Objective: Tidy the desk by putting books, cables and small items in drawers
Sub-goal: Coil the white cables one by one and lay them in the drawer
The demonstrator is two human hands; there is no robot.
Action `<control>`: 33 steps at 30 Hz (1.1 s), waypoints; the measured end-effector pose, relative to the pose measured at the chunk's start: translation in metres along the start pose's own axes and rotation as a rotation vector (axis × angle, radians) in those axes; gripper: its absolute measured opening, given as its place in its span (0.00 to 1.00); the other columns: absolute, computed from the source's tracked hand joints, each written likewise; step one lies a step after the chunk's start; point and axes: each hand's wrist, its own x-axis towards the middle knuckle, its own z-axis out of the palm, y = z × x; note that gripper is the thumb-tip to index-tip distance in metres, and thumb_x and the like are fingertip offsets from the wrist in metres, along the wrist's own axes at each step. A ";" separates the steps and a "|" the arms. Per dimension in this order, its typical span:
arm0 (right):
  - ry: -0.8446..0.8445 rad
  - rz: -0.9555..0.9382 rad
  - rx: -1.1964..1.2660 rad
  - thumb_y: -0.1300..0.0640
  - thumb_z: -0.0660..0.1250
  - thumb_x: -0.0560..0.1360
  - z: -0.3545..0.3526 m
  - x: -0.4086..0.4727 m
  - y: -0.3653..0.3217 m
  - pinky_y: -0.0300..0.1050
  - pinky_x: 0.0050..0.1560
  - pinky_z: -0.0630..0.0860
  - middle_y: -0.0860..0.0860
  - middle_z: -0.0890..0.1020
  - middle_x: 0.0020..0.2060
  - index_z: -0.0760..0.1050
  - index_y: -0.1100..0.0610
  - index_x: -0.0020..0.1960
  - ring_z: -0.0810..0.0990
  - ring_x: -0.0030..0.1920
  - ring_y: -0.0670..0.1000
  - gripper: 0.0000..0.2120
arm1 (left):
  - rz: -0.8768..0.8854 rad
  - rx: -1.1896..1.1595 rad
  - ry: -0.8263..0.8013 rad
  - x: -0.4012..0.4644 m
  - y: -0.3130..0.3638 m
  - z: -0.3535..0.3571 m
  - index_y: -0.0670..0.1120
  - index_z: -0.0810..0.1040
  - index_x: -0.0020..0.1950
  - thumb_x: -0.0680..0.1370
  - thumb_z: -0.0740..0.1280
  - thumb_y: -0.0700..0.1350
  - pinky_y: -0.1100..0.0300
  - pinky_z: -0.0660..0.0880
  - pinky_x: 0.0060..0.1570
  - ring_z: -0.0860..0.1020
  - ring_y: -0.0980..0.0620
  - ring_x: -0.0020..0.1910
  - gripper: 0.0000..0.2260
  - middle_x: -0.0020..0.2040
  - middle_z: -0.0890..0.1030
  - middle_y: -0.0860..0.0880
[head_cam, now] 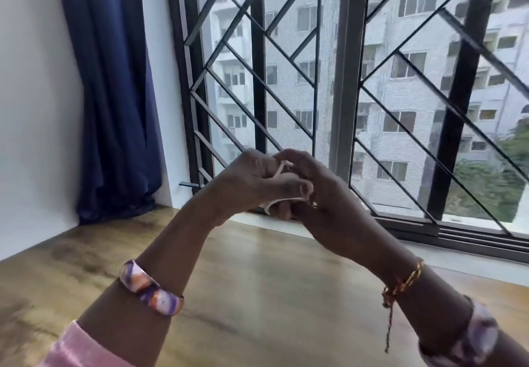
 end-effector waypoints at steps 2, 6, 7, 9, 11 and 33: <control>0.043 0.012 -0.030 0.65 0.62 0.69 0.000 0.004 0.009 0.56 0.49 0.79 0.51 0.82 0.45 0.70 0.45 0.58 0.82 0.47 0.53 0.22 | -0.004 0.029 0.035 0.006 -0.010 -0.007 0.34 0.81 0.36 0.64 0.77 0.49 0.60 0.71 0.29 0.75 0.50 0.28 0.17 0.29 0.79 0.39; 0.140 0.000 -0.123 0.71 0.64 0.67 0.002 0.008 0.027 0.47 0.50 0.78 0.52 0.81 0.48 0.74 0.51 0.59 0.80 0.47 0.54 0.24 | -0.004 0.185 0.030 0.009 -0.022 -0.006 0.37 0.80 0.43 0.58 0.78 0.57 0.46 0.72 0.34 0.74 0.46 0.34 0.27 0.40 0.78 0.31; 0.178 0.008 -0.171 0.73 0.64 0.66 0.002 0.009 0.030 0.39 0.49 0.76 0.52 0.80 0.48 0.75 0.54 0.59 0.79 0.48 0.52 0.24 | 0.003 0.248 0.037 0.009 -0.022 -0.005 0.40 0.80 0.43 0.60 0.79 0.54 0.46 0.73 0.35 0.75 0.47 0.34 0.22 0.39 0.79 0.35; 0.222 0.050 -0.220 0.73 0.63 0.67 0.005 0.011 0.032 0.34 0.47 0.73 0.52 0.80 0.49 0.76 0.54 0.59 0.78 0.49 0.50 0.24 | 0.034 0.423 0.102 0.006 -0.025 -0.003 0.44 0.80 0.44 0.65 0.76 0.47 0.52 0.73 0.34 0.76 0.49 0.33 0.12 0.36 0.80 0.42; 0.220 0.090 -0.205 0.70 0.63 0.69 0.012 0.015 0.032 0.36 0.47 0.73 0.50 0.81 0.48 0.77 0.54 0.59 0.78 0.48 0.48 0.21 | 0.094 0.575 0.242 0.003 -0.030 -0.002 0.44 0.80 0.43 0.68 0.69 0.44 0.56 0.72 0.31 0.75 0.53 0.30 0.06 0.32 0.79 0.48; -0.117 0.577 0.116 0.68 0.64 0.72 0.143 0.087 0.054 0.49 0.39 0.64 0.63 0.77 0.33 0.79 0.67 0.41 0.70 0.37 0.53 0.06 | -0.314 0.090 0.501 -0.056 -0.147 -0.094 0.40 0.78 0.41 0.69 0.67 0.47 0.65 0.68 0.27 0.71 0.57 0.29 0.10 0.31 0.77 0.51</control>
